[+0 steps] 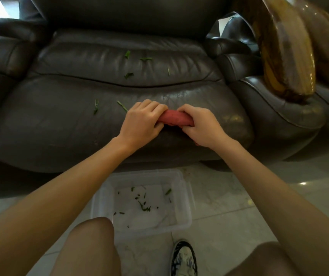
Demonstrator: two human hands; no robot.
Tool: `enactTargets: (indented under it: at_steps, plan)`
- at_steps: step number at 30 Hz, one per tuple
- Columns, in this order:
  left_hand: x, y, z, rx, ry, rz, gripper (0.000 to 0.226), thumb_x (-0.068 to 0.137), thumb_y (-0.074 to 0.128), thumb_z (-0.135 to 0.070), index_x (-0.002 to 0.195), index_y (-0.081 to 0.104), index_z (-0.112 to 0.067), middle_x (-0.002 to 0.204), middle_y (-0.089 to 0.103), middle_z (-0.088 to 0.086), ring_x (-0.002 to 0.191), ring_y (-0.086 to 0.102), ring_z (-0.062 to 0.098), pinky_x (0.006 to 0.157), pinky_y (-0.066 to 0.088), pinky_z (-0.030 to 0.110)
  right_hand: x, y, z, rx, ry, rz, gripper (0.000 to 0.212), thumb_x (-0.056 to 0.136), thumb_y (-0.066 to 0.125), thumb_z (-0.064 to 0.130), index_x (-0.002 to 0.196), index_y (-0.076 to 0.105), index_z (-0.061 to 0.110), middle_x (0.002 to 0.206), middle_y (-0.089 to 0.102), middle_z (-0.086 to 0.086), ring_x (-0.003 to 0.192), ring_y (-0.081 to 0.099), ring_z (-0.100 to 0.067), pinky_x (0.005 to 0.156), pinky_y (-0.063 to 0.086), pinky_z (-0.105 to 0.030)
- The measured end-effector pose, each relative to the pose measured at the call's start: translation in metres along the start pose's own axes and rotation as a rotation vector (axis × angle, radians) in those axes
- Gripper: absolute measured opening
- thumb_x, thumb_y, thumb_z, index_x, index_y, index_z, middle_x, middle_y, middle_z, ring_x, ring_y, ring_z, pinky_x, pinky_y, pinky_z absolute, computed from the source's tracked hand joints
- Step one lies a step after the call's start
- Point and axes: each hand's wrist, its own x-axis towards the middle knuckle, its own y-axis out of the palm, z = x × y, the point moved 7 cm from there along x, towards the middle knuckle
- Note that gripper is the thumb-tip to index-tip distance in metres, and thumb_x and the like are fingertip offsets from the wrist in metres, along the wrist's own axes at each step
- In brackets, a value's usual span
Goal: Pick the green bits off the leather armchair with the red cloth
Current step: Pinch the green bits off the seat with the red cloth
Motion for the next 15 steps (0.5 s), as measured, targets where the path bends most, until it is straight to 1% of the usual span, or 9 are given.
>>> enactTargets:
  at_steps: [3,8,11,13,15]
  plan:
    - [-0.011,0.003,0.000,0.006,0.020,0.020,0.032,0.074,0.064,-0.010,0.105,0.061,-0.003,0.101,0.068,0.015,0.096,0.061,0.033,0.080,0.047,0.041,-0.007,0.008,0.006,-0.079,-0.032,0.010,0.037,0.074,0.062,0.016,0.111,0.057,0.016,0.101,0.062,-0.006,0.093,0.057,-0.025,0.076,0.046,-0.036]
    - [-0.029,0.005,-0.005,0.012,0.050,0.007,0.029,0.073,0.059,-0.015,0.101,0.062,-0.005,0.100,0.068,0.012,0.097,0.061,0.030,0.083,0.046,0.040,-0.020,0.018,0.014,-0.100,-0.065,0.056,0.037,0.074,0.063,0.020,0.110,0.056,0.017,0.103,0.058,-0.002,0.093,0.055,-0.022,0.075,0.047,-0.039]
    - [-0.040,0.007,-0.007,0.006,0.056,-0.010,0.030,0.073,0.055,-0.018,0.100,0.063,-0.007,0.101,0.068,0.010,0.097,0.061,0.029,0.085,0.043,0.038,-0.024,0.023,0.016,-0.110,-0.090,0.104,0.034,0.073,0.062,0.024,0.105,0.056,0.019,0.100,0.056,0.000,0.090,0.053,-0.019,0.073,0.047,-0.037]
    - [-0.045,0.007,-0.008,-0.012,0.042,-0.027,0.030,0.074,0.055,-0.018,0.100,0.063,-0.007,0.101,0.068,0.010,0.098,0.060,0.028,0.087,0.041,0.036,-0.029,0.026,0.022,-0.221,-0.162,0.077,0.033,0.072,0.061,0.034,0.101,0.057,0.017,0.097,0.057,-0.001,0.089,0.051,-0.020,0.072,0.045,-0.035]
    - [-0.047,0.007,-0.009,-0.047,0.008,-0.040,0.031,0.074,0.054,-0.017,0.101,0.064,-0.006,0.102,0.068,0.010,0.100,0.060,0.029,0.090,0.040,0.035,-0.031,0.031,0.031,-0.345,-0.216,0.030,0.040,0.073,0.059,0.046,0.097,0.056,0.014,0.094,0.057,-0.003,0.088,0.050,-0.021,0.073,0.041,-0.034]
